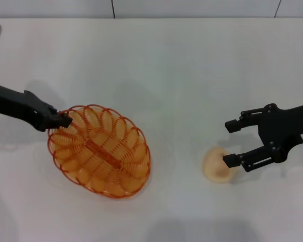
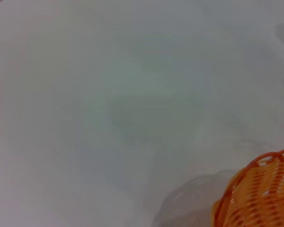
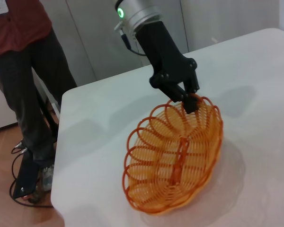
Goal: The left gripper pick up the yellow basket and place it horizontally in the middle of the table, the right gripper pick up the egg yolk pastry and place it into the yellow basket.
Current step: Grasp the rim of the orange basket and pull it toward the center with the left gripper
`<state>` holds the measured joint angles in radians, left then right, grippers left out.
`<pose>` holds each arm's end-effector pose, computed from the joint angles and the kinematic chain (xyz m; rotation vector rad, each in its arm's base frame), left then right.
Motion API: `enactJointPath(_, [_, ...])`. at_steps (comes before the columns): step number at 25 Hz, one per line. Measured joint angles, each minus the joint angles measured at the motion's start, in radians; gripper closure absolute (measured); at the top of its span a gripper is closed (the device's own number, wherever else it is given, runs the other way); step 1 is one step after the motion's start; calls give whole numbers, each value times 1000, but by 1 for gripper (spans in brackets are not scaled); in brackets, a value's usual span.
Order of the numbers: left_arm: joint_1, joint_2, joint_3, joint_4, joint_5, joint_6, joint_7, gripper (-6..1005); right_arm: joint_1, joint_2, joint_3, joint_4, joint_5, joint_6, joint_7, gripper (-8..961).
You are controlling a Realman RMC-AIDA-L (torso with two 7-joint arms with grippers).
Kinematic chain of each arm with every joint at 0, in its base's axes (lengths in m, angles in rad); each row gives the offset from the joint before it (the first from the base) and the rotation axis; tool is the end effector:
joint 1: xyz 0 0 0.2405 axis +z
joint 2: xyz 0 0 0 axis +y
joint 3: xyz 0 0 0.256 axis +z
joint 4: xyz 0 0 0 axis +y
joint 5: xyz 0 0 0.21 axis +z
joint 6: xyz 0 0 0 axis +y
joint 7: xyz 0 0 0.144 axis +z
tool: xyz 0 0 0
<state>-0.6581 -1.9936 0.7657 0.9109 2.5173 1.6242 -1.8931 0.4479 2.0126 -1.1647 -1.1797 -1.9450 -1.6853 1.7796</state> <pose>-0.2680 0.3611 0.0517 -2.7698 -0.9262 0.1300 0.1991 0.3161 0.0250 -3.0583 0.4093 0.3035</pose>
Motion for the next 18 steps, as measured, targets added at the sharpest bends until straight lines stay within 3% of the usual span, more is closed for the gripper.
enactJointPath(8, [35, -12, -2, 60, -22, 57, -68, 918, 4, 0, -1, -2, 0, 1, 1, 111])
enactJointPath(18, [55, -8, -30, 76, -45, 85, -279, 920, 5, 0, 3, -2, 0, 1, 1, 113])
